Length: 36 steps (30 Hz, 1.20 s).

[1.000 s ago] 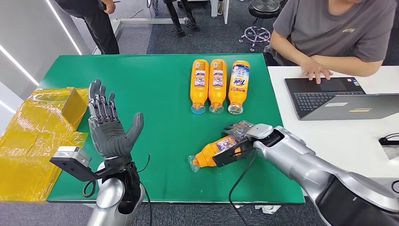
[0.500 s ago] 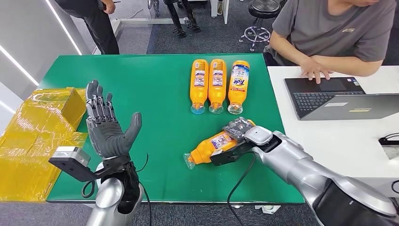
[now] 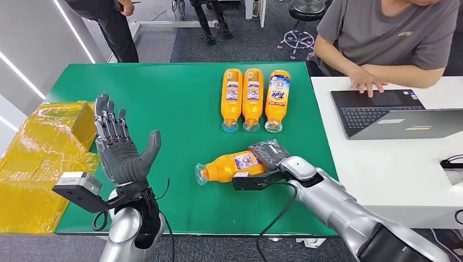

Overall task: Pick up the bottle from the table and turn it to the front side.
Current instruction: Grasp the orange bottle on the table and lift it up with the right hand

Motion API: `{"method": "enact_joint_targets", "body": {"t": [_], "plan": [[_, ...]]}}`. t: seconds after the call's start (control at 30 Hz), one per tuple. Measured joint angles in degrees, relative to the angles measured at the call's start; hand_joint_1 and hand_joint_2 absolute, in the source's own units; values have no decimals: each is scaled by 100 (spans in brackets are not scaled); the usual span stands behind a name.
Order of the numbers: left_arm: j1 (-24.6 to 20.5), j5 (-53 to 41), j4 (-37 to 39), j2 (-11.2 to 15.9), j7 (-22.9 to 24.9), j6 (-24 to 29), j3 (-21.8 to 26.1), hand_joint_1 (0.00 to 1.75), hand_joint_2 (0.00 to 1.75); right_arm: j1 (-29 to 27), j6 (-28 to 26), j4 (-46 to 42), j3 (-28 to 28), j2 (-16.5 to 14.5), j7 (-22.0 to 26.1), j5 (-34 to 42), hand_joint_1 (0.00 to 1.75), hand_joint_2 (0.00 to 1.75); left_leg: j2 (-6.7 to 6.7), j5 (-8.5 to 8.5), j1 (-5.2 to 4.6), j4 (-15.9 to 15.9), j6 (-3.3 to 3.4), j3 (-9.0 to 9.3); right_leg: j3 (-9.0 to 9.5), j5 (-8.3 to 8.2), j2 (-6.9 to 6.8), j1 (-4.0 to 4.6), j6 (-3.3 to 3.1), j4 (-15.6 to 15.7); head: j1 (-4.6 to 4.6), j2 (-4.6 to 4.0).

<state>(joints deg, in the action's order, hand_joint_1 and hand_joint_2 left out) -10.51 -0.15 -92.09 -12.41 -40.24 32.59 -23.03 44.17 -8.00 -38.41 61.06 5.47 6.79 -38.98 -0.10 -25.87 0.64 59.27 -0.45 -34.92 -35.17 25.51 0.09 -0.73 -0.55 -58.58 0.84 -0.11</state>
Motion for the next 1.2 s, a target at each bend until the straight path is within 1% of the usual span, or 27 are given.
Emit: {"method": "enact_joint_targets", "body": {"t": [0.07,0.17,0.23,0.33,0.47,0.6,0.67,0.73,0.8,0.97,1.07,1.2], "plan": [[41,-32,-28,2,0,60,1,0,175,-274,-395,-137,-399,-75,141,379,175,175,-1,-1,0,0,0,0,0,2,-1,0,0,0,1,0],[117,-57,-79,12,0,146,2,0,175,-781,-1166,-402,-1044,-244,469,867,175,175,-2,-2,1,-2,-1,-1,-1,6,-1,0,1,0,1,0],[142,-57,-105,25,0,183,2,0,175,-1068,-1474,-583,-1410,-357,651,1049,175,175,-2,-3,1,-3,-1,-2,-3,7,-1,0,1,0,1,0],[141,-40,-113,30,0,226,2,0,175,-1366,-1616,-788,-1784,-467,902,1256,175,175,-2,-3,1,-4,-1,-3,-5,8,-1,1,1,0,0,0],[117,4,-113,28,0,264,2,0,175,-1696,-1640,-1031,-2193,-633,1556,1590,175,175,3,-2,0,-3,-1,-1,-5,7,2,0,1,0,1,0],[110,18,-111,25,0,262,2,0,175,-1869,-1673,-1157,-2371,-736,1777,1664,175,175,2,-2,0,-3,-1,-1,-5,7,1,0,1,0,1,0],[110,56,-106,23,0,191,2,0,175,-1946,-1740,-1210,-2450,-775,1970,1767,175,175,2,-2,0,-3,-1,-1,-5,7,1,0,1,0,1,0],[106,140,-80,10,0,-34,2,0,175,-2050,-1861,-1281,-2557,-825,2248,1922,175,175,1,-3,0,-3,-1,-2,-6,7,0,0,2,1,1,0],[82,283,9,-26,0,-434,2,0,175,-2172,-1942,-1367,-2652,-877,2429,2027,175,175,1,-3,0,-3,-1,-2,-6,8,0,0,2,1,0,0],[22,595,428,-143,0,-1665,26,0,175,-2522,-1968,-1559,-2779,-983,2485,2021,175,175,2,-4,-1,-3,0,-3,-7,8,1,-1,2,2,1,0],[16,674,639,-195,0,-2117,56,0,175,-2641,-1941,-1632,-2829,-997,2514,2007,175,175,3,-4,-1,-3,1,-4,-8,8,2,-1,2,2,0,0],[-21,748,937,-243,0,-2679,61,0,175,-2665,-1836,-1734,-2874,-1012,2546,1905,175,175,4,-4,-1,-3,0,-3,-8,7,3,-1,2,1,2,0]]}}
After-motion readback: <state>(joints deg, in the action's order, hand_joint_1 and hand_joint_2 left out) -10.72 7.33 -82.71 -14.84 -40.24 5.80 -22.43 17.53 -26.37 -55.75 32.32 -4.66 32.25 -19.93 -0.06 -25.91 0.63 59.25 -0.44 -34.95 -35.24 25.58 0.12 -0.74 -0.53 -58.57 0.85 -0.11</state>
